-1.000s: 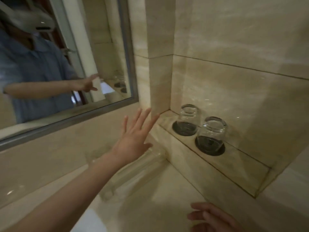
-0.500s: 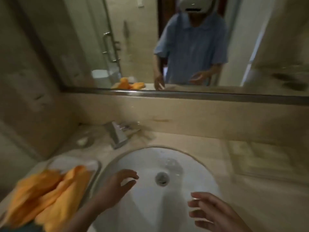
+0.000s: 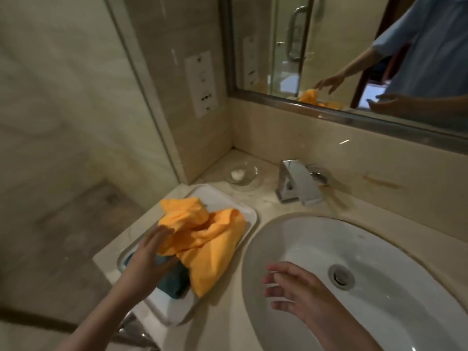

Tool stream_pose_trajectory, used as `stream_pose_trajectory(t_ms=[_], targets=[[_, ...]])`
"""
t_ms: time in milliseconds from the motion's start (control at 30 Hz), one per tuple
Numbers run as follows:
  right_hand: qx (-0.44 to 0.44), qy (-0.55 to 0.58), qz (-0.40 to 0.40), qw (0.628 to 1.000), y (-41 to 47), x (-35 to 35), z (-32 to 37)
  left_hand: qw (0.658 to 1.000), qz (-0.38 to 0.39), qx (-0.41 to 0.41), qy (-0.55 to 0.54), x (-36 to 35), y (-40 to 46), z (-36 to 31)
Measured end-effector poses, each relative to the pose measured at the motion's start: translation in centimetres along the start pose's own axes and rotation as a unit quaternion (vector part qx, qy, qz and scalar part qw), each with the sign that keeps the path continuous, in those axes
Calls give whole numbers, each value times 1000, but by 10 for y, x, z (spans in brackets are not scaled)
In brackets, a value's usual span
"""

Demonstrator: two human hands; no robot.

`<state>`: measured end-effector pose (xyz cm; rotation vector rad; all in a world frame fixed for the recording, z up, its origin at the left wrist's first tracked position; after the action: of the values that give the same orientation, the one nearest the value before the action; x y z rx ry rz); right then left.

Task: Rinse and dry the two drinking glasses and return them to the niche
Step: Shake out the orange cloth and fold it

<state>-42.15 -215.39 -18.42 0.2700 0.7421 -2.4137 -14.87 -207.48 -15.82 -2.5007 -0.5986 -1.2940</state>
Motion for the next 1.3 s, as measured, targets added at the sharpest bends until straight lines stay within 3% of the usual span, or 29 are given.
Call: stream_pose_trajectory(t_ms=[467,633,833,1033,1200,1300], targets=[[15,-80,54,995,69,-91,21,994,-22,74,-74,-6,40,22],[27,-151,55,987,82,-104,32,990,-70,74,-102,6,57,17],[97,-218,26,971,89,-107,66,970,-47,45,-235,47,65,-10],[167,-359,11,918,92,-114,114,937,-22,8,-348,98,63,-56],[217,-405,87,884,80,-148,154,936,10,-67,-345,122,59,-99],[280,-472,42,835,71,-158,187,949,6,-101,-298,132,59,-118]])
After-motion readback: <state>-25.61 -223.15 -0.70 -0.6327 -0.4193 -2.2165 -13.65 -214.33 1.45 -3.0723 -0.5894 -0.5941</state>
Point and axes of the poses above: each hand's wrist, its own y-axis towards the middle knuckle, its own x-axis out of the back of the hand, z = x × y, the point moved 5 cm from there along y, towards the middle knuckle, and after that the axes turned 2 degrees about x, right-handed, at the moved point
